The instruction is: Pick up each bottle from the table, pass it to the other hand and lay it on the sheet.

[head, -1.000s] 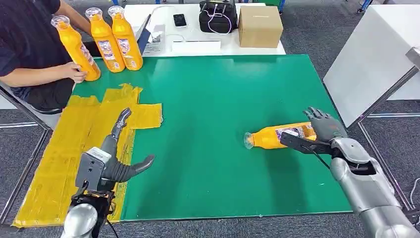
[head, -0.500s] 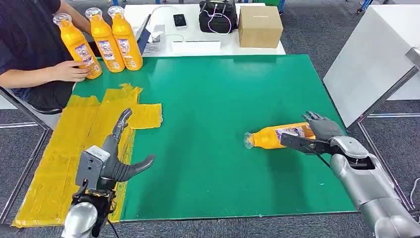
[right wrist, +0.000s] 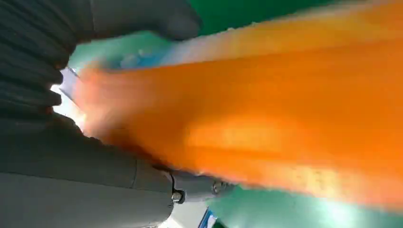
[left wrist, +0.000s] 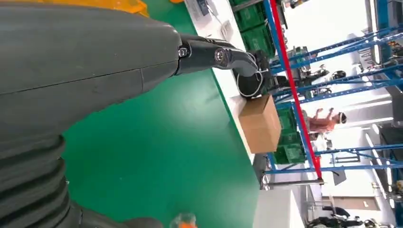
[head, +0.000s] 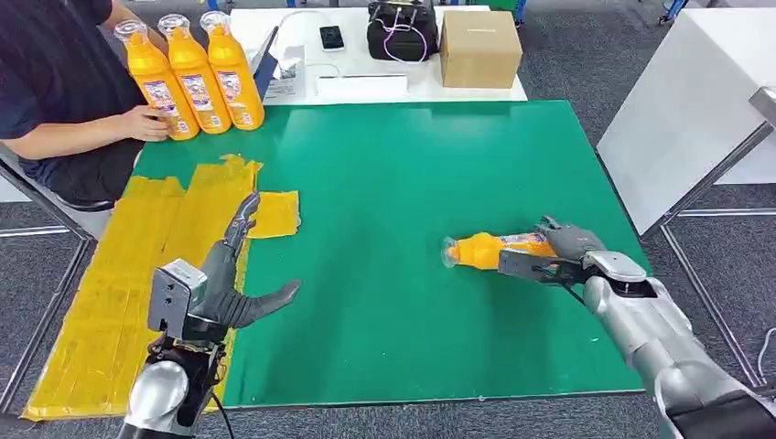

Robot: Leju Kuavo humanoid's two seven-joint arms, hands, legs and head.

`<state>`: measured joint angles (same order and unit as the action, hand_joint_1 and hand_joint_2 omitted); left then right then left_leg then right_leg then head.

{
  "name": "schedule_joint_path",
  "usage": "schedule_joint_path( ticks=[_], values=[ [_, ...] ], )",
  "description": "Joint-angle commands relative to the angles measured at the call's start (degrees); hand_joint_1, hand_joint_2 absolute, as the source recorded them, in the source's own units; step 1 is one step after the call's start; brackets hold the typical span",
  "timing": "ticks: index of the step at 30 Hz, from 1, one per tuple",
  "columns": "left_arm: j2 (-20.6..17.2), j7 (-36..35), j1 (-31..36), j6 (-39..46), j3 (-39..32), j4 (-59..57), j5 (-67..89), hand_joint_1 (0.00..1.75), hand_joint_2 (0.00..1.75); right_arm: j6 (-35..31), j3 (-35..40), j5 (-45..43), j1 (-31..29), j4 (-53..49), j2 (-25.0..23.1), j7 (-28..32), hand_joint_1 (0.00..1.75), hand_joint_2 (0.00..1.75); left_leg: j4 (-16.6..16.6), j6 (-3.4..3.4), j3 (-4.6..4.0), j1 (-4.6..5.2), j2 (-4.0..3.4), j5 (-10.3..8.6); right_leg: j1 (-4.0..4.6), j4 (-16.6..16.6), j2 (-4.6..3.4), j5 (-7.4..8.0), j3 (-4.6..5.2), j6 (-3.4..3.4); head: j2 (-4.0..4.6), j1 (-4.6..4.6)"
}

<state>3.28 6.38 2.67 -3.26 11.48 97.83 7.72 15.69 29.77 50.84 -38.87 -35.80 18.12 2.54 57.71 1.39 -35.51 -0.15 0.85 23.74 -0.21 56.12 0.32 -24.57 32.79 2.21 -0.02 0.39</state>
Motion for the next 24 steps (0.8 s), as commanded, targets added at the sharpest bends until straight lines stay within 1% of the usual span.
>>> schedule_joint_path(
  ticks=[1, 2, 4, 5, 6, 7, 8, 9, 12, 17, 18, 19, 20, 21, 22, 23, 24],
  values=[
    [-0.1, -0.4, 2.2, 0.0, 1.5, -3.7, -0.6, 0.0, 1.75, 0.3, 4.3, 0.7, -2.1, 10.0, -3.7, 0.5, 1.75, 1.75, 0.0, -0.03, 0.18, -0.04, -0.04, 0.01, 0.04, -0.1, -0.02, 0.0, -0.19, -0.02, 0.0, 0.02],
    [0.3, -0.2, 2.4, 0.0, 1.4, -3.3, -1.0, 0.0, 1.75, 0.2, 4.3, 0.6, -1.8, 10.0, -4.0, 0.3, 1.75, 1.75, 0.0, -0.05, 0.28, -0.08, -0.11, 0.04, 0.08, -0.1, -0.07, 0.0, -0.3, -0.03, 0.0, -0.04],
    [0.3, -1.1, 2.4, -0.1, 1.3, -2.8, -1.7, 0.0, 1.75, 0.4, 4.9, 1.0, -0.9, 9.8, -3.8, 0.2, 1.75, 1.75, -0.1, -0.04, 0.27, -0.04, -0.02, 0.02, 0.04, -0.1, 0.01, 0.0, -0.29, -0.02, 0.0, 0.0],
    [-0.3, -0.9, 2.0, -0.2, 1.4, -3.9, -1.7, 0.0, 1.75, 0.0, 4.6, 0.6, -0.5, 10.3, -3.4, 0.1, 1.75, 1.75, -0.1, -0.07, 0.36, -0.08, -0.06, 0.03, 0.08, -0.2, -0.01, 0.0, -0.41, -0.04, 0.0, 0.0],
    [0.1, 0.1, 2.2, -0.1, 1.2, -4.0, -2.1, 0.0, 1.75, 0.0, 5.2, 1.0, -0.5, 10.6, -3.3, 1.0, 1.75, 1.75, -0.1, -0.05, 0.38, -0.06, -0.01, 0.02, 0.06, -0.2, 0.03, -0.01, -0.43, -0.03, 0.0, -0.02],
    [-0.1, -0.5, 2.3, -0.1, 1.5, -3.6, -1.8, 0.0, 1.75, 0.4, 5.1, 0.8, -0.5, 10.7, -3.4, 0.6, 1.75, 1.75, -0.1, -0.04, 0.44, -0.04, -0.01, 0.01, 0.04, -0.1, 0.03, -0.01, -0.46, -0.03, 0.0, 0.0],
    [-0.2, -0.8, 2.7, -0.2, 1.7, -3.7, -2.1, 0.0, 1.75, 0.8, 5.4, 0.9, -0.3, 10.4, -3.2, 0.8, 1.75, 1.75, -0.1, -0.09, 0.62, -0.07, -0.02, 0.02, 0.07, -0.2, 0.04, -0.01, -0.66, -0.06, 0.0, 0.0],
    [0.2, -0.9, 3.0, -0.2, 1.6, -3.6, -2.7, 0.0, 1.75, 0.7, 5.9, 1.3, -0.1, 10.0, -3.1, 1.1, 1.75, 1.75, -0.1, -0.06, 0.53, -0.07, 0.02, 0.0, 0.07, -0.2, 0.07, 0.0, -0.57, -0.04, 0.0, 0.0],
    [0.7, -2.5, 2.9, -1.5, 1.2, -2.9, -6.0, 0.0, 1.75, -1.8, 4.1, 0.0, 0.8, 7.3, -4.3, -0.5, 1.75, 1.75, -0.1, -0.07, 0.64, -0.08, 0.04, -0.01, 0.08, -0.2, 0.09, 0.0, -0.67, -0.04, 0.0, 0.0],
    [0.8, -3.4, 2.9, -1.5, 1.3, -2.0, -6.2, 0.0, 1.75, -1.0, 4.1, -0.1, 0.8, 6.3, -4.7, -1.5, 1.75, 1.75, -0.1, -0.07, 0.76, -0.09, -0.11, 0.0, 0.1, -0.2, -0.05, 0.04, -0.75, -0.05, 0.0, 0.0],
    [0.7, -4.5, 2.1, -1.6, 0.9, -2.2, -8.0, 0.0, 1.75, -2.0, 0.9, -3.2, 1.6, 5.3, -5.1, -1.9, 1.75, 1.75, -0.1, -0.06, 0.78, -0.08, -0.13, -0.01, 0.09, -0.1, -0.04, 0.04, -0.74, -0.05, 0.0, 0.0],
    [1.0, -4.2, 1.5, -3.0, 0.1, -2.4, -13.3, 0.0, 1.75, -3.8, -1.2, -5.4, 2.6, 2.6, -5.8, -0.6, 1.75, 1.75, -0.1, -0.08, 0.8, -0.08, -0.18, -0.02, 0.09, -0.2, -0.02, 0.05, -0.77, -0.05, 0.0, -0.02],
    [0.9, -4.4, -0.1, -3.2, -0.8, -2.1, -16.8, 0.0, 1.75, -4.9, -4.8, -9.5, 4.0, -0.6, -6.9, 0.3, 1.75, 1.75, -0.1, -0.08, 0.86, -0.08, -0.26, -0.01, 0.09, -0.2, -0.06, 0.05, -0.8, -0.06, 0.0, 0.0],
    [-0.2, -3.0, -2.1, -4.0, -1.2, -1.7, -21.6, 0.0, 0.0, -4.6, -8.7, -15.5, 7.1, -8.3, -8.1, 0.8, 1.75, 1.75, -0.1, -0.08, 0.95, -0.07, -0.37, 0.03, 0.08, -0.2, -0.17, 0.04, -0.84, -0.07, 0.0, 0.0],
    [-0.8, -2.5, -3.3, -4.7, -1.5, -1.0, -25.4, 0.0, 0.0, -3.2, -12.0, -22.0, 10.3, -16.1, -9.5, 0.5, 1.75, 1.75, -0.1, -0.08, 0.97, -0.06, -0.47, 0.05, 0.07, -0.2, -0.27, 0.05, -0.85, -0.07, 0.0, -0.02],
    [-1.1, -2.1, -4.6, -5.2, -1.6, 0.2, -30.0, 0.0, 0.0, -1.8, -13.8, -29.3, 14.3, -26.5, -10.5, -1.1, 1.75, 1.75, -0.2, -0.14, 1.03, -0.09, -0.58, 0.05, 0.1, -0.3, -0.36, 0.08, -0.89, -0.11, 0.0, -0.04],
    [-1.3, -1.6, -5.5, -5.1, -1.5, 1.4, -32.4, 0.0, 0.0, -2.5, -14.5, -33.9, 17.2, -33.7, -11.4, -1.6, 1.75, 1.75, -0.2, -0.12, 1.01, -0.07, -0.67, 0.1, 0.11, -0.2, -0.47, 0.05, -0.88, -0.1, 0.0, -0.02]
  ],
)
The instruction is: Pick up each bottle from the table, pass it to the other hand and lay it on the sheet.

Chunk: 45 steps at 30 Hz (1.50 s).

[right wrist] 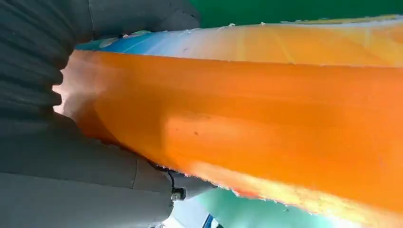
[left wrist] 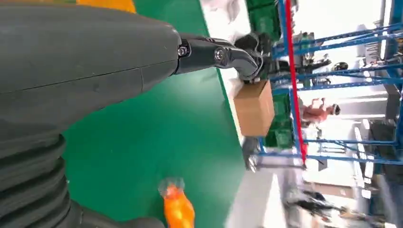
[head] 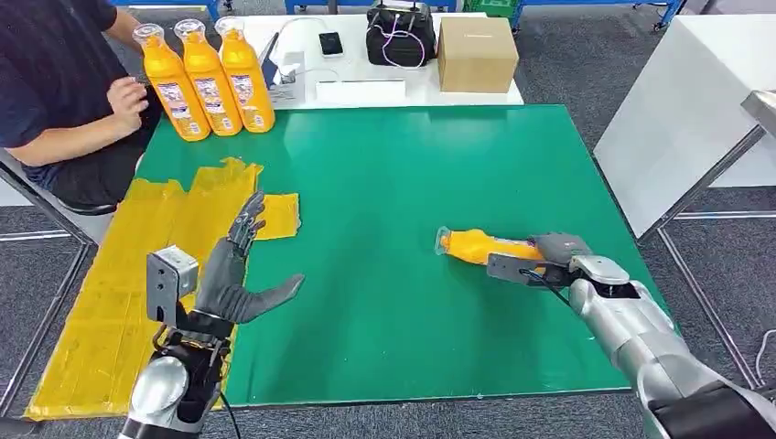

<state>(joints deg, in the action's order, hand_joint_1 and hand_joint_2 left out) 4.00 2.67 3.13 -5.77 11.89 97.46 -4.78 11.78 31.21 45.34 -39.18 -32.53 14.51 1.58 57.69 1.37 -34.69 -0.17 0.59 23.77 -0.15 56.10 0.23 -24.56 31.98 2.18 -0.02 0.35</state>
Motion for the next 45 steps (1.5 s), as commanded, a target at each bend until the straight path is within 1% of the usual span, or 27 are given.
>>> schedule_joint_path(
  ticks=[1, 2, 3, 5, 7, 10, 11, 12, 13, 16, 17, 18, 22, 23, 27, 28, 29, 30, 31, 32, 35, 36, 42, 44, 45],
  values=[
    [-2.2, 2.3, -6.5, -2.4, -1.5, 2.9, -21.4, 0.0, 1.75, 1.1, -14.5, -30.0, 19.8, -43.3, -7.5, -0.6, 1.75, 1.75, -0.2, -0.14, 0.22, -0.07, -0.58, 0.13, 0.09, -0.2, -0.55, 0.05, -0.06, -0.11, 0.0, 0.02],
    [-2.2, 2.6, -7.0, -2.0, -0.8, 4.3, -23.7, 0.0, 1.75, -0.2, -12.8, -30.7, 22.0, -49.5, -7.3, -1.4, 1.75, 1.75, -0.1, -0.15, 0.15, -0.08, -0.56, 0.18, 0.11, -0.1, -0.58, 0.0, 0.01, -0.11, 0.0, 0.02],
    [-2.4, 2.5, -7.1, -1.5, -0.3, 4.9, -24.1, 0.0, 1.75, -1.0, -11.8, -31.0, 22.8, -51.4, -7.2, -2.7, 1.75, 1.75, 0.0, -0.14, 0.04, -0.06, -0.38, 0.16, 0.11, 0.0, -0.42, -0.04, 0.1, -0.1, 0.0, 0.04],
    [-2.5, 2.3, -6.8, -1.1, 0.1, 4.9, -24.1, 0.0, 1.75, -1.3, -11.5, -31.1, 22.9, -51.5, -6.9, -2.9, 1.75, 1.75, 0.0, -0.17, -0.17, -0.03, -0.13, 0.17, 0.08, 0.1, -0.21, -0.15, 0.28, -0.1, 0.0, 0.09],
    [-1.7, 3.1, -6.4, -0.7, 0.2, 5.4, -25.8, 0.0, 1.75, -1.7, -10.7, -32.3, 23.2, -52.1, -7.2, -1.1, 1.75, 1.75, 0.0, -0.12, -0.5, -0.09, 0.35, 0.03, 0.07, 0.1, 0.2, -0.14, 0.52, -0.06, 0.0, 0.07],
    [-1.6, 2.1, -5.9, -0.5, 3.0, 6.7, -29.1, 0.0, 1.75, -4.4, -7.9, -31.1, 25.1, -55.1, -9.4, -1.4, 1.75, 1.75, 0.0, -0.13, -0.6, -0.1, 0.23, 0.05, 0.06, 0.1, 0.1, -0.13, 0.61, -0.05, 0.0, 0.07],
    [-1.9, 2.4, -5.6, -0.1, 4.4, 6.9, -29.6, 0.0, 1.75, -5.1, -6.8, -31.5, 25.5, -55.0, -10.3, -1.8, 1.75, 1.75, 0.0, -0.14, -0.54, -0.11, 0.15, 0.11, 0.07, 0.1, 0.04, -0.17, 0.54, -0.05, 0.0, 0.02],
    [-2.0, 2.8, -5.3, 0.4, 5.3, 6.9, -29.7, 0.0, 1.75, -5.8, -6.3, -31.9, 25.6, -54.5, -11.0, -2.1, 1.75, 1.75, 0.0, -0.13, -0.65, -0.12, 0.22, 0.04, 0.09, 0.1, 0.11, -0.12, 0.63, -0.05, 0.0, 0.02],
    [-2.1, 3.1, -5.1, 0.8, 6.0, 6.9, -30.0, 0.0, 1.75, -6.0, -5.6, -32.3, 25.7, -54.1, -11.4, -2.1, 1.75, 1.75, 0.0, -0.15, -0.54, -0.13, 0.18, 0.1, 0.1, 0.1, 0.08, -0.17, 0.51, -0.06, 0.0, 0.02],
    [-2.5, 3.9, -4.0, 2.6, 8.0, 6.3, -29.7, 0.0, 1.75, -6.6, -3.8, -33.2, 25.9, -52.5, -13.6, -2.0, 1.75, 1.75, 0.0, -0.16, -0.66, -0.11, 0.21, 0.03, 0.09, 0.0, 0.09, -0.1, 0.65, -0.08, 0.0, 0.02],
    [-2.8, 3.9, -3.6, 3.2, 8.8, 5.8, -29.6, 0.0, 1.75, -6.7, -2.7, -33.0, 25.7, -52.3, -13.9, -2.0, 1.75, 1.75, 0.0, -0.19, -0.55, -0.1, 0.19, 0.06, 0.08, 0.0, 0.09, -0.14, 0.55, -0.09, 0.0, 0.02],
    [-2.9, 3.9, -3.5, 3.3, 9.2, 5.6, -29.8, 0.0, 1.75, -6.9, -1.9, -32.4, 25.4, -52.1, -14.1, -1.9, 1.75, 1.75, 0.0, -0.17, -0.64, -0.08, 0.25, 0.02, 0.06, 0.0, 0.15, -0.12, 0.64, -0.09, 0.0, 0.04],
    [-3.1, 3.5, -2.8, 3.4, 11.0, 4.7, -30.9, 0.0, 1.75, -7.5, 0.5, -31.4, 23.3, -50.4, -15.3, -2.5, 1.75, 1.75, 0.0, -0.2, -0.51, -0.09, 0.05, 0.09, 0.07, 0.1, -0.04, -0.14, 0.58, -0.1, 0.0, 0.04],
    [-3.5, 3.5, -1.9, 3.2, 12.5, 4.1, -30.9, 0.0, 1.75, -7.8, 1.5, -31.5, 21.8, -48.6, -15.6, -2.5, 1.75, 1.75, 0.0, -0.16, -0.62, -0.07, 0.12, 0.04, 0.06, 0.1, 0.01, -0.1, 0.68, -0.08, 0.0, 0.04],
    [-3.3, 3.6, -1.6, 3.6, 12.8, 4.0, -30.7, 0.0, 1.75, -7.9, 1.7, -31.6, 21.3, -48.2, -15.8, -2.6, 1.75, 1.75, 0.0, -0.16, -0.56, -0.09, 0.1, 0.07, 0.07, 0.1, 0.01, -0.12, 0.6, -0.06, 0.0, 0.04],
    [-3.4, 3.6, -1.6, 3.6, 12.8, 4.0, -30.6, 0.0, 1.75, -8.0, 1.7, -31.6, 21.3, -48.2, -15.6, -2.6, 1.75, 1.75, 0.0, -0.14, -0.67, -0.07, 0.14, 0.01, 0.05, 0.0, 0.04, -0.08, 0.72, -0.05, 0.0, 0.04],
    [-3.4, 3.6, -1.6, 3.6, 12.8, 4.0, -30.6, 0.0, 1.75, -8.0, 1.7, -31.6, 21.3, -48.2, -15.6, -2.6, 1.75, 1.75, 0.0, -0.15, -0.56, -0.08, 0.09, 0.05, 0.07, 0.0, 0.0, -0.1, 0.6, -0.05, 0.0, 0.02],
    [-3.4, 3.6, -1.6, 3.6, 12.8, 4.0, -30.6, 0.0, 1.75, -8.0, 1.7, -31.6, 21.3, -48.2, -15.6, -2.6, 1.75, 1.75, -0.1, -0.14, -0.65, -0.08, 0.18, 0.01, 0.06, 0.0, 0.08, -0.08, 0.67, -0.05, 0.0, 0.02],
    [-3.7, 4.8, -1.4, 3.4, 13.0, 4.6, -30.5, 0.0, 1.75, -8.1, 2.7, -31.4, 20.4, -48.4, -15.1, -2.3, 1.75, 1.75, -0.1, -0.15, -0.55, -0.08, 0.17, 0.04, 0.06, 0.0, 0.08, -0.12, 0.55, -0.05, 0.0, 0.02],
    [-3.9, 5.0, -1.0, 3.7, 13.6, 5.2, -29.7, 0.0, 1.75, -8.2, 3.3, -31.6, 19.4, -48.3, -15.3, -2.8, 1.75, 1.75, 0.0, -0.14, -0.64, -0.08, 0.2, 0.02, 0.06, 0.0, 0.09, -0.1, 0.65, -0.05, 0.0, 0.04],
    [-3.9, 4.7, 0.0, 4.0, 15.2, 5.0, -29.2, 0.0, 1.75, -8.1, 4.6, -32.6, 17.5, -46.2, -16.3, -3.4, 1.75, 1.75, 0.0, -0.14, -0.79, -0.06, 0.14, 0.0, 0.04, 0.1, 0.03, -0.07, 0.81, -0.05, 0.0, 0.04],
    [-4.0, 4.6, 0.4, 4.1, 15.7, 4.7, -29.1, 0.0, 1.75, -8.3, 5.1, -32.7, 16.9, -45.4, -16.7, -3.2, 1.75, 1.75, 0.0, -0.16, -0.7, -0.08, 0.08, 0.04, 0.06, 0.1, -0.02, -0.08, 0.73, -0.07, 0.0, 0.04],
    [-4.4, 5.5, 0.9, 5.4, 17.5, 4.4, -27.4, 0.0, 1.75, -8.2, 8.8, -31.9, 15.8, -44.9, -16.2, -3.6, 1.75, 1.75, 0.0, -0.14, -0.71, -0.07, 0.15, 0.0, 0.05, 0.0, 0.05, -0.08, 0.74, -0.06, 0.0, 0.04],
    [-4.5, 5.6, 1.3, 6.0, 18.0, 4.1, -26.6, 0.0, 1.75, -8.1, 10.0, -31.2, 15.3, -44.8, -16.3, -4.0, 1.75, 1.75, -0.1, -0.18, -0.49, -0.1, 0.11, 0.09, 0.08, 0.0, 0.03, -0.15, 0.5, -0.08, 0.0, 0.04],
    [-4.4, 5.7, 1.6, 6.4, 18.2, 4.0, -26.0, 0.0, 1.75, -8.0, 10.8, -30.6, 15.1, -44.6, -16.4, -4.2, 1.75, 1.75, 0.0, -0.14, -0.72, -0.08, 0.18, 0.0, 0.06, 0.0, 0.07, -0.08, 0.74, -0.05, 0.0, 0.04]
  ],
)
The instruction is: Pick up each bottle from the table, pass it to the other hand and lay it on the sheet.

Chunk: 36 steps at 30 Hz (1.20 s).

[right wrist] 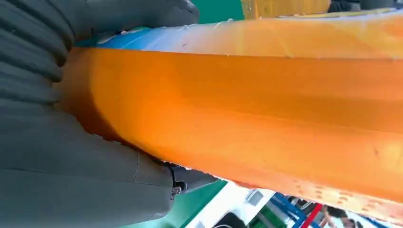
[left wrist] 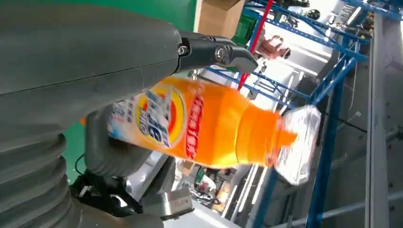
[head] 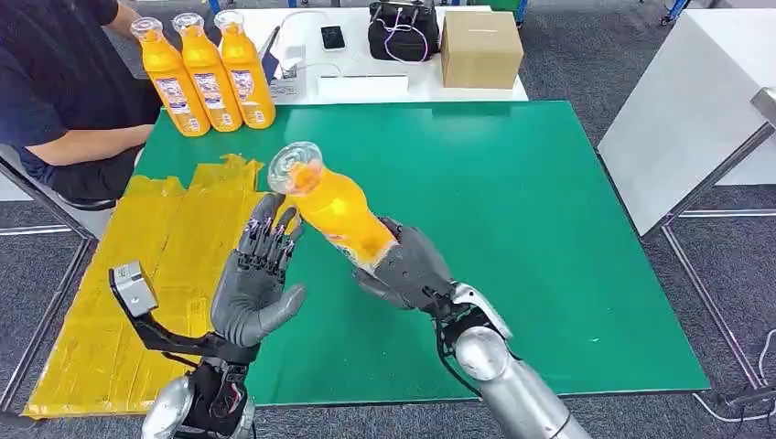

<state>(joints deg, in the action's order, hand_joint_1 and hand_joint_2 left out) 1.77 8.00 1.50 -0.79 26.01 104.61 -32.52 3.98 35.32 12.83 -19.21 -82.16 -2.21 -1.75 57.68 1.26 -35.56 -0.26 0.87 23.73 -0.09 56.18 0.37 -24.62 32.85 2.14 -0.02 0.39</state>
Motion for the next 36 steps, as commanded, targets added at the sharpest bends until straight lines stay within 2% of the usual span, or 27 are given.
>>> schedule_joint_path(
  ticks=[1, 3, 4, 6, 10, 17, 26, 27, 29, 30, 34, 36],
  values=[
    [-2.1, 0.3, 3.5, 1.7, 4.4, -3.3, 2.2, 0.0, 1.75, 0.0, 7.8, 3.0, -5.3, 5.3, 0.1, -1.1, 1.75, 1.75, 0.0, -0.04, 0.25, 0.0, -0.14, 0.09, 0.0, 0.0, -0.1, -0.06, -0.23, -0.02, 0.0, 0.0],
    [-2.1, 0.2, 3.9, 1.8, 4.8, -3.7, 2.7, 0.0, 1.75, 0.1, 8.7, 3.4, -5.5, 5.5, -0.4, -1.3, 1.75, 1.75, 0.0, -0.02, 0.13, 0.01, -0.09, 0.04, -0.01, 0.0, -0.07, -0.03, -0.12, 0.0, 0.0, -0.02],
    [-2.0, 0.2, 4.1, 1.8, 4.9, -3.9, 2.7, 0.0, 1.75, 0.1, 9.1, 3.6, -5.6, 5.7, -0.6, -1.4, 1.75, 1.75, 0.0, -0.06, 0.38, -0.02, -0.21, 0.16, 0.03, 0.0, -0.15, -0.11, -0.38, -0.02, 0.0, 0.0],
    [-2.0, -0.3, 4.5, 2.4, 5.4, -4.6, 3.2, 0.0, 1.75, 0.3, 11.4, 3.7, -6.3, 6.6, -1.1, -1.4, 1.75, 1.75, 0.0, -0.03, 0.14, 0.03, -0.09, 0.02, -0.03, 0.0, -0.06, -0.02, -0.12, -0.01, 0.0, 0.0],
    [-1.6, -1.3, 5.2, 3.5, 5.9, -5.9, 3.2, 0.0, 1.75, 0.7, 17.1, 6.3, -7.3, 8.7, -2.2, -1.8, 1.75, 1.75, 0.0, -0.06, 0.25, 0.0, -0.21, 0.07, 0.0, 0.0, -0.17, -0.03, -0.21, -0.03, 0.0, 0.0],
    [-1.5, -2.0, 5.6, 4.0, 6.1, -6.8, 2.3, 0.0, 1.75, 0.9, 21.3, 6.5, -8.1, 12.2, -3.0, -2.0, 1.75, 1.75, 0.0, -0.04, 0.23, -0.02, -0.09, 0.07, 0.02, -0.1, -0.05, -0.06, -0.23, -0.02, 0.0, 0.0],
    [-1.3, -1.7, 5.6, 4.0, 6.2, -7.3, 0.8, 0.03, 1.75, 0.2, 22.8, 8.0, -8.6, 13.8, -2.9, -1.8, 1.75, 1.75, 0.0, -0.05, 0.19, -0.02, -0.04, 0.05, 0.01, -0.1, 0.0, -0.05, -0.21, -0.02, 0.0, -0.02],
    [-1.3, -1.3, 5.6, 3.6, 6.1, -7.5, 0.2, 1.75, 1.75, 0.1, 22.7, 8.0, -8.7, 13.9, -2.9, -1.9, 1.75, 1.75, 0.0, -0.04, 0.14, -0.01, -0.02, 0.03, 0.01, -0.1, 0.01, -0.04, -0.15, -0.02, 0.0, -0.02],
    [-1.3, -1.0, 5.7, 3.4, 6.2, -7.6, -0.1, 1.75, 1.75, 0.1, 22.6, 8.0, -8.7, 14.2, -3.0, -1.9, 1.75, 1.75, -0.1, -0.09, 0.4, -0.04, -0.07, 0.12, 0.04, -0.1, -0.01, -0.12, -0.42, -0.05, 0.0, -0.02],
    [-1.3, -0.9, 5.7, 3.3, 6.2, -7.7, -0.2, 1.75, 1.75, 0.0, 22.6, 8.1, -8.7, 14.2, -3.0, -1.9, 1.75, 1.75, 0.0, -0.04, 0.13, 0.0, -0.01, 0.03, 0.0, -0.1, 0.02, -0.05, -0.14, -0.02, 0.0, 0.0],
    [-1.2, -0.7, 5.7, 3.3, 6.3, -7.7, -0.3, 1.75, 1.75, 0.0, 22.6, 8.1, -8.7, 14.3, -3.0, -1.9, 1.75, 1.75, 0.0, -0.03, 0.07, -0.02, -0.01, 0.01, 0.01, -0.1, 0.02, -0.02, -0.07, -0.01, 0.0, 0.0],
    [-1.2, -0.6, 5.8, 3.3, 6.3, -7.7, -0.4, 1.75, 1.75, -0.2, 22.6, 8.4, -8.7, 14.3, -2.9, -1.9, 1.75, 1.75, 0.0, -0.06, 0.29, -0.04, -0.02, 0.1, 0.04, -0.1, 0.03, -0.11, -0.32, -0.03, 0.0, 0.0]
  ],
)
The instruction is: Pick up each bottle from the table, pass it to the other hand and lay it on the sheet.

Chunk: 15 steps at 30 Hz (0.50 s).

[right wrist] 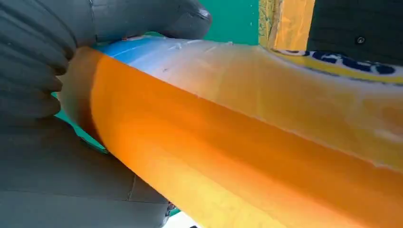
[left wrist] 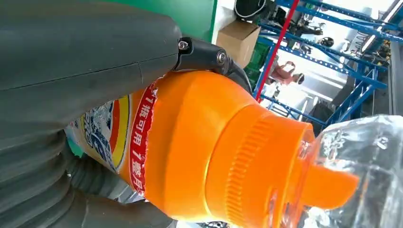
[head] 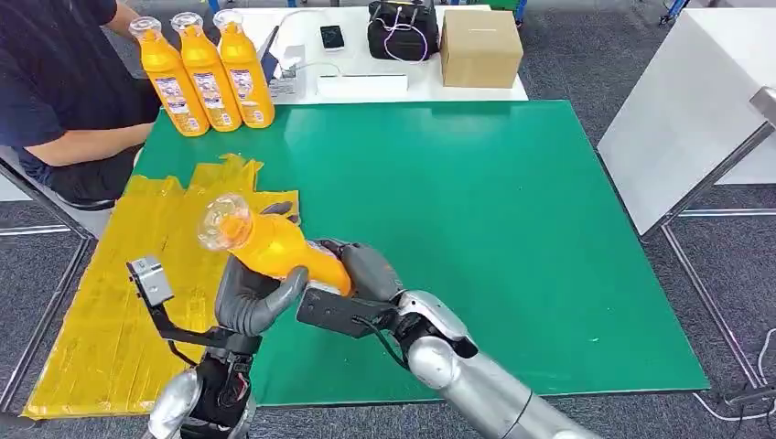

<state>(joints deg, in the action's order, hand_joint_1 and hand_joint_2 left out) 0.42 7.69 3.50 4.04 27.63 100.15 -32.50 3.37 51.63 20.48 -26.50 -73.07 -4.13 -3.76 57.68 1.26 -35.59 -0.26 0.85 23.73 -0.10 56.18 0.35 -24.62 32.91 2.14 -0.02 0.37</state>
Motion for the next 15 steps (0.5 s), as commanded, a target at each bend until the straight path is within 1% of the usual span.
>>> schedule_joint_path(
  ticks=[1, 2, 6, 7, 8, 9, 10, 11, 12, 13, 14, 15],
  values=[
    [0.1, -0.3, 3.8, -1.6, 4.7, -3.3, -0.4, 1.75, 1.75, 0.5, 6.3, 0.8, -1.4, 5.2, -1.0, 0.1, 1.75, 1.75, 0.0, -0.02, 0.11, -0.02, 0.02, 0.02, 0.02, -0.1, 0.04, -0.03, -0.15, -0.01, 0.0, 0.0],
    [0.2, -0.2, 3.8, -1.6, 4.7, -3.4, -0.5, 1.75, 1.75, 0.4, 6.2, 0.8, -1.5, 5.4, -0.9, 0.1, 1.75, 1.75, 0.0, -0.03, 0.22, -0.02, 0.0, 0.06, 0.03, -0.1, 0.04, -0.07, -0.26, -0.02, 0.0, 0.0],
    [0.3, 0.0, 4.0, -1.6, 5.0, -3.8, -0.5, 1.75, 1.75, 0.1, 5.7, 0.9, -1.3, 5.7, -0.9, 0.1, 1.75, 1.75, 0.0, -0.02, 0.12, 0.0, 0.04, 0.01, 0.01, -0.1, 0.06, -0.04, -0.15, -0.01, 0.0, 0.0],
    [0.3, 0.2, 4.0, -1.6, 5.0, -3.7, -0.6, 1.75, 1.75, -0.5, 5.1, 1.0, -1.1, 5.8, -0.8, 0.0, 1.75, 1.75, 0.0, -0.04, 0.23, -0.03, 0.03, 0.06, 0.04, -0.1, 0.06, -0.07, -0.28, -0.02, 0.0, 0.02],
    [0.2, 0.8, 3.9, -1.5, 4.8, -3.5, -0.3, 1.75, 1.75, -1.3, 4.4, 0.9, -0.8, 5.8, -0.7, -0.1, 0.56, 1.75, 0.0, -0.06, 0.39, -0.05, -0.01, 0.13, 0.06, -0.1, 0.04, -0.13, -0.46, -0.03, 0.0, 0.0],
    [0.1, 1.2, 3.7, -1.1, 4.6, -3.1, 0.6, 1.75, 1.75, -2.5, 3.1, 0.6, 0.0, 5.6, -0.5, 0.0, 0.0, 1.75, 0.0, -0.03, 0.16, 0.0, 0.05, 0.02, 0.0, -0.1, 0.08, -0.05, -0.2, -0.01, 0.0, 0.02],
    [-0.2, 2.2, 3.3, -0.1, 3.9, -2.2, 2.5, 1.75, 1.75, -2.8, 1.4, -0.2, 0.9, 5.6, 0.1, 0.0, 0.0, 1.75, 0.0, -0.05, 0.31, -0.03, 0.05, 0.09, 0.04, -0.1, 0.09, -0.11, -0.38, -0.02, 0.0, 0.0],
    [-0.5, 3.4, 2.9, 1.1, 3.0, -1.3, 4.9, 1.75, 1.75, -3.7, 0.2, -0.1, 1.4, 5.5, 0.9, 0.0, 0.0, 0.0, 0.0, -0.04, 0.25, -0.04, 0.11, 0.05, 0.05, -0.1, 0.14, -0.09, -0.32, -0.02, 0.0, 0.02],
    [-0.7, 4.3, 2.4, 2.1, 1.7, -0.2, 7.6, 1.75, 1.75, -4.7, -1.3, 0.5, 2.1, 5.0, 1.9, 0.0, 0.0, 0.0, -0.1, -0.03, 0.22, -0.02, 0.13, 0.03, 0.02, -0.1, 0.16, -0.08, -0.28, -0.01, 0.0, 0.02],
    [-0.9, 4.1, 1.6, 2.7, -0.2, 1.3, 10.1, 1.75, 1.75, -5.4, -3.3, 1.5, 3.2, 4.1, 3.3, 0.1, 0.0, 0.0, -0.1, -0.07, 0.46, -0.05, 0.1, 0.13, 0.06, -0.1, 0.16, -0.16, -0.56, -0.03, 0.0, 0.0],
    [-0.7, 4.0, 1.3, 2.9, -1.7, 1.8, 13.1, 1.75, 1.75, -5.5, -4.8, 2.9, 4.0, 3.6, 3.7, 0.3, 0.0, 0.0, 0.0, -0.03, 0.25, -0.04, 0.15, 0.06, 0.05, -0.1, 0.18, -0.09, -0.36, 0.0, 0.0, 0.02],
    [-0.4, 3.7, 0.5, 5.1, -4.1, 2.9, 20.6, 1.75, 1.75, -6.7, -7.7, 5.1, 6.0, 2.1, 4.7, -0.4, 0.0, 0.0, 0.0, -0.04, 0.4, -0.04, 0.11, 0.12, 0.05, -0.1, 0.16, -0.14, -0.51, -0.01, 0.0, 0.02]
  ],
)
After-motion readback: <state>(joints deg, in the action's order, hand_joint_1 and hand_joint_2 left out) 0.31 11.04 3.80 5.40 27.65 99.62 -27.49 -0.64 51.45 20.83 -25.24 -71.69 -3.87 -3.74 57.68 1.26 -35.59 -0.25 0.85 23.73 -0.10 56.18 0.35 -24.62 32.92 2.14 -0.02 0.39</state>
